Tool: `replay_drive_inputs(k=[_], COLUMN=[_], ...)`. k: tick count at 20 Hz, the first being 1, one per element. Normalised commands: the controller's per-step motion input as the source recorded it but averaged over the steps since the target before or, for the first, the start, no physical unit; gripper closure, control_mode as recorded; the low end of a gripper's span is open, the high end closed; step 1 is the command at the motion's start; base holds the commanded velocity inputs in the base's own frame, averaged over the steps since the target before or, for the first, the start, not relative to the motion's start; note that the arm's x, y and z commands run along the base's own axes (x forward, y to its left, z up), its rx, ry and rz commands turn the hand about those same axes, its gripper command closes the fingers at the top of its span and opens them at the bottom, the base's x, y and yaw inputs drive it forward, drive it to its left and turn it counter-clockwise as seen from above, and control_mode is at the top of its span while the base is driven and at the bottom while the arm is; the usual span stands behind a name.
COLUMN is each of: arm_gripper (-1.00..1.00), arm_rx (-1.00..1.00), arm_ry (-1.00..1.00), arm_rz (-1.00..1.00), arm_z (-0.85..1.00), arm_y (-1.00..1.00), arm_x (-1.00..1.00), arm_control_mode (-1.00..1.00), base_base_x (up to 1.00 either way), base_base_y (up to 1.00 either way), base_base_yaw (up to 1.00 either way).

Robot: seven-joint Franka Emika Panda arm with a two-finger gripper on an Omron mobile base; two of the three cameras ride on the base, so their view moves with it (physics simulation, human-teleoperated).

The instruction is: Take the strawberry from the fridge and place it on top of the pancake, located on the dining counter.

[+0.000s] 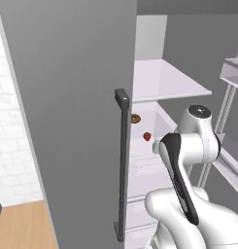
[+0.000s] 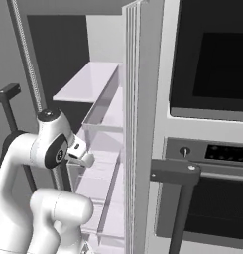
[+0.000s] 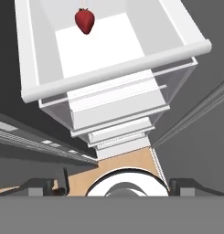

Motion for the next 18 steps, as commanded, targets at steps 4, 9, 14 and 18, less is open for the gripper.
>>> replay_drive_inputs(k=[4, 9, 14, 18], arm_gripper=[-1.0, -1.0, -1.0, -1.0], arm_rx=[0.0, 0.0, 0.0, 0.0], arm_ry=[0.0, 0.0, 0.0, 0.0], arm_rz=[0.0, 0.0, 0.0, 0.0], arm_z=[0.0, 0.0, 0.0, 0.0], arm_y=[0.0, 0.0, 0.0, 0.0], arm_x=[0.0, 0.0, 0.0, 0.0], arm_control_mode=[1.0, 1.0, 1.0, 1.0], base_base_x=[0.44, 0.21, 0.38, 0.36], base_base_y=[0.0, 0.0, 0.0, 0.0], base_base_yaw=[0.0, 0.0, 0.0, 0.0])
